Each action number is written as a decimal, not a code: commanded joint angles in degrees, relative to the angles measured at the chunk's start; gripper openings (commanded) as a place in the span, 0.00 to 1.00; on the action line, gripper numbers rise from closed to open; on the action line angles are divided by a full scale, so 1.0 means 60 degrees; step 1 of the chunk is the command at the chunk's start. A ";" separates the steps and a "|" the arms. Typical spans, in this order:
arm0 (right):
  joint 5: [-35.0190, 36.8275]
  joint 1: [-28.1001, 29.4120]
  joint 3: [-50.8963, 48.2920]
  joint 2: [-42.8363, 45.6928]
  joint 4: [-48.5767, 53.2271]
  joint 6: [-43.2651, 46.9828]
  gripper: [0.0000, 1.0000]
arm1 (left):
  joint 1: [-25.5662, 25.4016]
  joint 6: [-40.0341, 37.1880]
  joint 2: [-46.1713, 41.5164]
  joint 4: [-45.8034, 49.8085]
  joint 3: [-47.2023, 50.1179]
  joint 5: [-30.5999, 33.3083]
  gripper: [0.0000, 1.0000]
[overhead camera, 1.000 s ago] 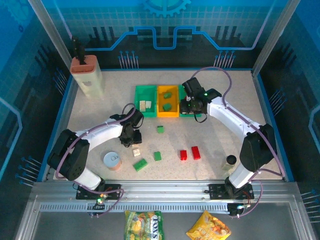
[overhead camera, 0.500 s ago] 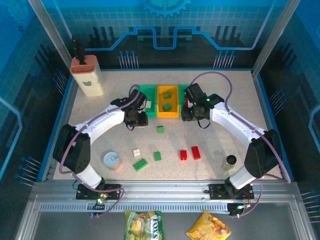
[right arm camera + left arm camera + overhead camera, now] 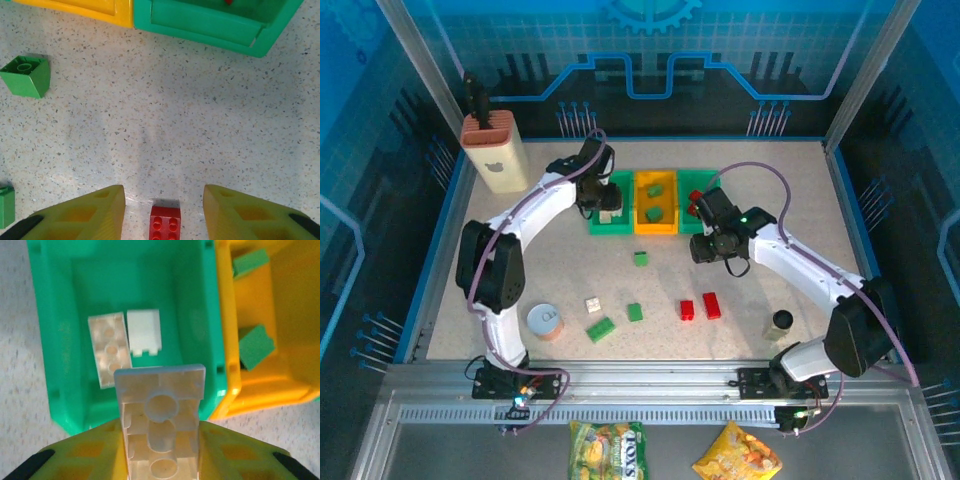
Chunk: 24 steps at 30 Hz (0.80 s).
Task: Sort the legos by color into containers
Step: Place the lego in the container.
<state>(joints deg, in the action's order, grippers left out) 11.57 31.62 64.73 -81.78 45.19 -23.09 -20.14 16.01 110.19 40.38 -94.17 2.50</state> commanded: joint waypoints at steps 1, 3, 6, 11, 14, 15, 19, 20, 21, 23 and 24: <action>0.0148 0.0158 -0.0168 0.0241 0.0074 -0.0151 0.46 | 0.0147 -0.0528 0.0772 0.0199 -0.0983 -0.0270 0.36; 0.0188 0.0150 -0.0181 0.0262 0.0115 -0.0151 0.46 | 0.0229 -0.0610 0.1247 0.0206 -0.1523 -0.0315 0.36; 0.0182 0.0152 -0.0197 0.0316 0.0126 -0.0179 0.46 | 0.0380 -0.0578 0.1935 0.0198 -0.2267 -0.0453 0.36; 0.0137 0.0174 -0.0241 0.0383 0.0116 -0.0226 0.46 | 0.0543 -0.0573 0.2827 0.0195 -0.3140 -0.0564 0.36; 0.0150 0.0207 -0.0283 0.0404 0.0114 -0.0258 0.46 | 0.0599 -0.0610 0.3135 0.0066 -0.3309 -0.0578 0.36; 0.0159 0.0209 -0.0286 0.0419 0.0115 -0.0281 0.46 | 0.0603 -0.0625 0.3217 0.0018 -0.3340 -0.0564 0.36; 0.0181 0.0231 -0.0351 0.0449 0.0144 -0.0285 0.46 | 0.0610 -0.0643 0.3457 -0.0178 -0.3268 -0.0520 0.36; 0.0186 0.0230 -0.0352 0.0455 0.0144 -0.0293 0.46 | 0.0618 -0.0632 0.3522 -0.0235 -0.3246 -0.0526 0.36; 0.0198 0.0242 -0.0358 0.0438 0.0157 -0.0287 0.46 | 0.0621 -0.0618 0.3591 -0.0287 -0.3231 -0.0557 0.36; 0.0209 0.0238 -0.0351 0.0445 0.0160 -0.0281 0.46 | 0.0618 -0.0552 0.3701 -0.0339 -0.3203 -0.0626 0.36; 0.0230 0.0240 -0.0351 0.0441 0.0155 -0.0272 0.46 | 0.0618 -0.0527 0.3727 -0.0395 -0.3161 -0.0672 0.37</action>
<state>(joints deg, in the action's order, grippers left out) 11.99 32.25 63.29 -80.40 45.36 -23.99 -16.67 13.34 131.33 39.48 -112.20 0.14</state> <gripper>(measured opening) 0.464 0.365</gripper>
